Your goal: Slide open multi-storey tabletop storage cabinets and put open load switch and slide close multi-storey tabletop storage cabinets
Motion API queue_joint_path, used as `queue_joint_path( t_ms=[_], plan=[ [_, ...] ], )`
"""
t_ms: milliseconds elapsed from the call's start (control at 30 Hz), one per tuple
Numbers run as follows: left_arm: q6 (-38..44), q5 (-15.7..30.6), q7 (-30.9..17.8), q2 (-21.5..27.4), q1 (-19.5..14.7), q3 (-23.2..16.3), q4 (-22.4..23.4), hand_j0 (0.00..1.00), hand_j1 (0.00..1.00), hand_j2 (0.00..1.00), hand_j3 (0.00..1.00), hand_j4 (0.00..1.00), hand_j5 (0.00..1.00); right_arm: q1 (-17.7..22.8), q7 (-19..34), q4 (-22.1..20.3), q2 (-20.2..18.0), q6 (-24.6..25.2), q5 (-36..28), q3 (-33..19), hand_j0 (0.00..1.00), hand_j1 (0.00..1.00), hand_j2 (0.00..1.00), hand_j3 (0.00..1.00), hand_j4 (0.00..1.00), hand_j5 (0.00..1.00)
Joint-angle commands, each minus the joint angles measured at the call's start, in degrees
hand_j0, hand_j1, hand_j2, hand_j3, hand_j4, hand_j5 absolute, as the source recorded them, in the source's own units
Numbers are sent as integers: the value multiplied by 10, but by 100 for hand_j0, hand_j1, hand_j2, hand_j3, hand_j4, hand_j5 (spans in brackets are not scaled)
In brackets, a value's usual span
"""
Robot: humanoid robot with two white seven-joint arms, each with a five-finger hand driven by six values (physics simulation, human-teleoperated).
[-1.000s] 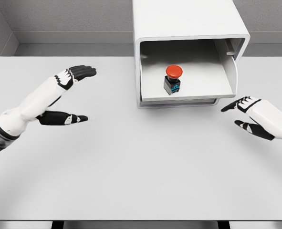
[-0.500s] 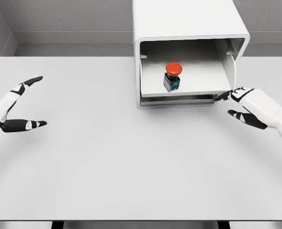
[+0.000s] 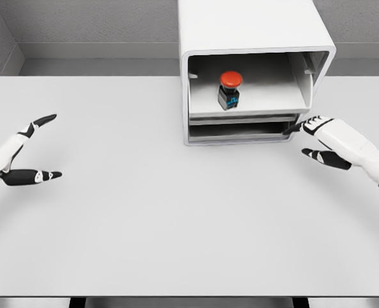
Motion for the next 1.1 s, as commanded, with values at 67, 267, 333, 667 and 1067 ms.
queue_joint_path(
  t_ms=[67, 267, 333, 667, 1067],
  plan=[
    [1, 4, 0, -6, -1, -4, 48, 100, 100, 100, 100, 100, 100, -5, 3, 11, 5, 1, -3, 3, 71, 71, 71, 71, 71, 71],
    [1, 4, 0, -8, -1, -2, 66, 100, 100, 100, 100, 100, 100, -10, 3, 11, 3, 1, -3, 2, 71, 71, 71, 71, 71, 71],
    [1, 4, 0, -14, -2, -1, 66, 100, 100, 100, 100, 100, 100, -10, 3, 11, 2, 1, -3, 2, 71, 71, 71, 71, 71, 71],
    [1, 3, 0, -14, 0, -9, 66, 100, 100, 100, 100, 100, 100, -10, 3, 11, -1, 1, -3, 2, 71, 71, 71, 71, 71, 71],
    [1, 1, 0, -14, 1, -16, 66, 100, 100, 100, 100, 100, 100, -47, 53, 37, 18, 1, -7, 11, 73, 73, 73, 73, 73, 73]
  ],
)
